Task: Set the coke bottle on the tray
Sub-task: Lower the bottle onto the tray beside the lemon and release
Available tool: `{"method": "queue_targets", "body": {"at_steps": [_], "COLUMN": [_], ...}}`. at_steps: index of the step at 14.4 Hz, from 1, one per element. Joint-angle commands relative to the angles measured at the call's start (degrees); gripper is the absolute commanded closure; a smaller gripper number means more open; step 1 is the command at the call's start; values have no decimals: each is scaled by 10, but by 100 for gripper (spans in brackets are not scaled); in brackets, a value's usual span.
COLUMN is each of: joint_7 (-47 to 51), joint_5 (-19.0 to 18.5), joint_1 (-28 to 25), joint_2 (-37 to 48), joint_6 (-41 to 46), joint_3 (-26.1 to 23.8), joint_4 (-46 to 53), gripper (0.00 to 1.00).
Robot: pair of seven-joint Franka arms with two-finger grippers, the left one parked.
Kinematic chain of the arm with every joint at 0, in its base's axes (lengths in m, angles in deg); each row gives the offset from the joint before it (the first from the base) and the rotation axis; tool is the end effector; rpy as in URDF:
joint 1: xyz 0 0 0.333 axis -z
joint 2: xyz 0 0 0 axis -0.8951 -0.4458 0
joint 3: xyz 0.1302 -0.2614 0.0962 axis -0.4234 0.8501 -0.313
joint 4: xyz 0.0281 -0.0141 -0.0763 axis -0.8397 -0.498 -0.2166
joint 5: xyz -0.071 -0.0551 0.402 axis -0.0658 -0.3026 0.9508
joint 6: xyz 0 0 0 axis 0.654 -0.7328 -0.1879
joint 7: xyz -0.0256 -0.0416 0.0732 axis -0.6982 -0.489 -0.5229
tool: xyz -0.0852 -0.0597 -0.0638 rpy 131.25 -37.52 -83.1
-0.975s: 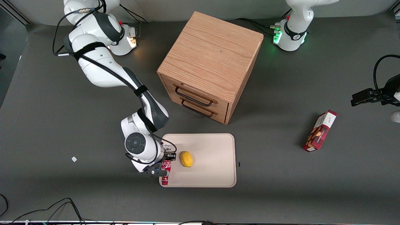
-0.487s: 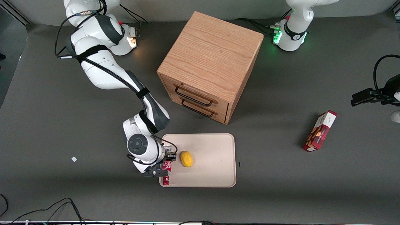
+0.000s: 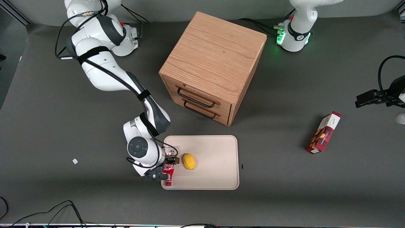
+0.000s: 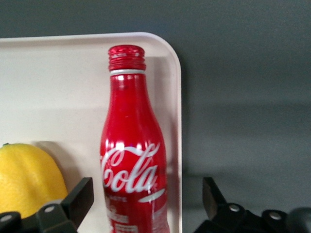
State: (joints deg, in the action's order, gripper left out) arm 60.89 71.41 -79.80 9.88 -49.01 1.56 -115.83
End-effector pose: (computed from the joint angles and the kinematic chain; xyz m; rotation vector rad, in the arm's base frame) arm 0.7316 0.3136 0.1675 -3.0992 0.0663 -0.0529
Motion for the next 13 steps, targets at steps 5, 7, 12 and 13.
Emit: {"method": "queue_targets", "body": {"at_steps": [5, 7, 12, 13], "joint_7": [-4, -3, 2, 2], "joint_5": [-9, -9, -3, -1], "joint_1": [-7, -7, -5, -4], "joint_2": [-5, -4, 9, 18], "joint_6": [4, 4, 16, 30], "joint_3": [8, 8, 7, 5], "joint_4": [16, 16, 16, 16], "gripper": [0, 0, 0, 0]}}
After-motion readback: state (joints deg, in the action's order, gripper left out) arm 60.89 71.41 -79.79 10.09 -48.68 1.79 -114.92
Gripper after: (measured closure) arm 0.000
